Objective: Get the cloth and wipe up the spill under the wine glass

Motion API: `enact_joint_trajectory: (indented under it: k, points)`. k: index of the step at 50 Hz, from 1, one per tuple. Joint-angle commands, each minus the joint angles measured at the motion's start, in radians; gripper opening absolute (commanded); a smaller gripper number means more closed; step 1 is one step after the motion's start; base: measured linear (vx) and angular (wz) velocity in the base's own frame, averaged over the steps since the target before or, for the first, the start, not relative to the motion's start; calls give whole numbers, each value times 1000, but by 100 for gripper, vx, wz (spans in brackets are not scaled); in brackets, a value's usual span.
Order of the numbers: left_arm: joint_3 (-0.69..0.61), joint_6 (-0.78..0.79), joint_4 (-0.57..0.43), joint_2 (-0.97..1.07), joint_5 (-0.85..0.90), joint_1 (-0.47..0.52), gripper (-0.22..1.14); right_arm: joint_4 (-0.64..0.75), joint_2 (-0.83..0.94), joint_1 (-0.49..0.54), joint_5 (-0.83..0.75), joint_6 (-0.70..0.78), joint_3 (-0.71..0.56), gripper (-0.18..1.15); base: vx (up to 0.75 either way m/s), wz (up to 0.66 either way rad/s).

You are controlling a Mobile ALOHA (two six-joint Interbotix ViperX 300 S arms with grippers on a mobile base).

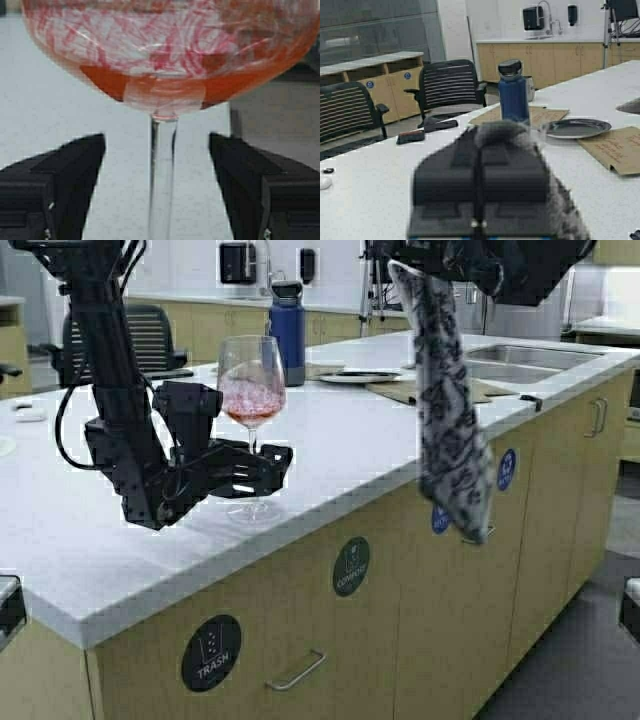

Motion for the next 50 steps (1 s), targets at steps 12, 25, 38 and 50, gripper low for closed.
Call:
enact_joint_trajectory:
  k: [12,25,38,50]
  points:
    - [186,34,-8,-84,-150,-3,95,-3,-48,3,-31,-2,37,7,0,0]
    - [393,34,-9,-95,-295,-3,95,-3,-55,3,-78,-2,166,7,0,0]
    - [626,25,-11,-179,-304,-2,95,-3,-91,25,-51,0,290,7,0,0]
    - [802,18,-43,-377,-284,-3,95,-3,-221,34,218,2,313,7,0,0]
